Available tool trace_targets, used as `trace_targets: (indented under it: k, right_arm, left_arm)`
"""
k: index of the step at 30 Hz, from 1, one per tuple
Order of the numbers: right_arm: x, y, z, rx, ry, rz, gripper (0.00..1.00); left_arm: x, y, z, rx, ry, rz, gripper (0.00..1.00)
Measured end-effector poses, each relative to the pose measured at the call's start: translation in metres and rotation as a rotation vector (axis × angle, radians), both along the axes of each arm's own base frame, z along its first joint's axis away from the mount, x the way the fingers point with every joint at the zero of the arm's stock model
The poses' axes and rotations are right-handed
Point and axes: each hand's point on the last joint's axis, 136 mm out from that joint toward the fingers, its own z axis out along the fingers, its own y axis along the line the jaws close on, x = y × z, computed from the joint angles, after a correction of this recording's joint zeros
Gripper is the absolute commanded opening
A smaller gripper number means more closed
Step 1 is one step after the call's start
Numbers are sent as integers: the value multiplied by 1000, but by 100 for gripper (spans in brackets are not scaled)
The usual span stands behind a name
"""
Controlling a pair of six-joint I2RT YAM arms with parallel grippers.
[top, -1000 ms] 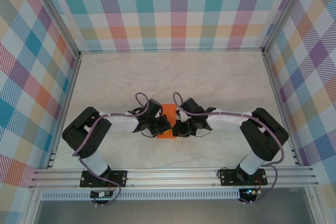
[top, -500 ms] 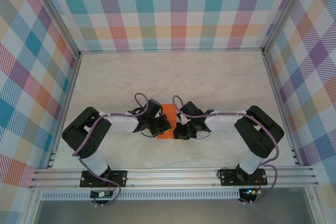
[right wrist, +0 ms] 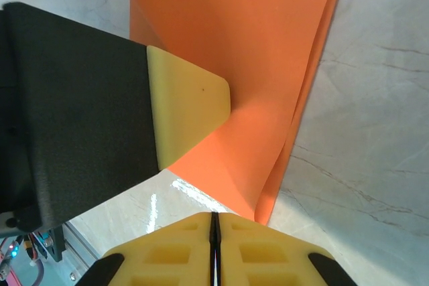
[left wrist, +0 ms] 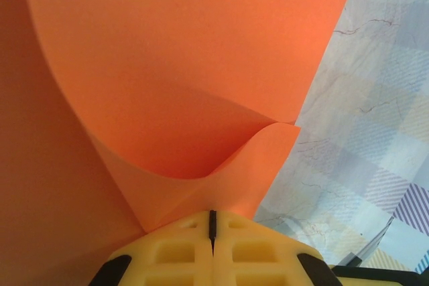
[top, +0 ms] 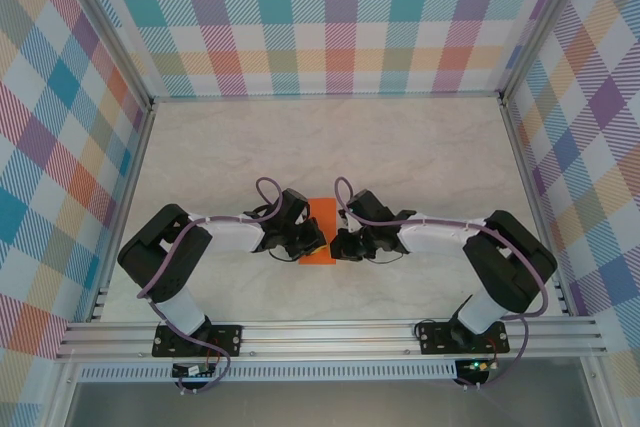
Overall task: Fold a paper plane with a square sheet of paper (pick it up from the middle)
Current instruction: Fold the triangle a second time at the center of the table.
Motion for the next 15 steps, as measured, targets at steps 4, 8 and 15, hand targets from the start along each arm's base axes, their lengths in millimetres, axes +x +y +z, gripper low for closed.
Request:
trace_targets:
  k: [4,8,15]
  right_arm:
    - [-6,1,-12,-23,22,15,10]
    - [-8,-1,-21,-48,38,14,10]
    - [-5,-2,-23,-63,37,-17,10]
  left_arm:
    - [0,0,0,-2,5,6,5]
    - [0,0,0,-2,6,8,5]
    - [1,2,0,8,1,16,8]
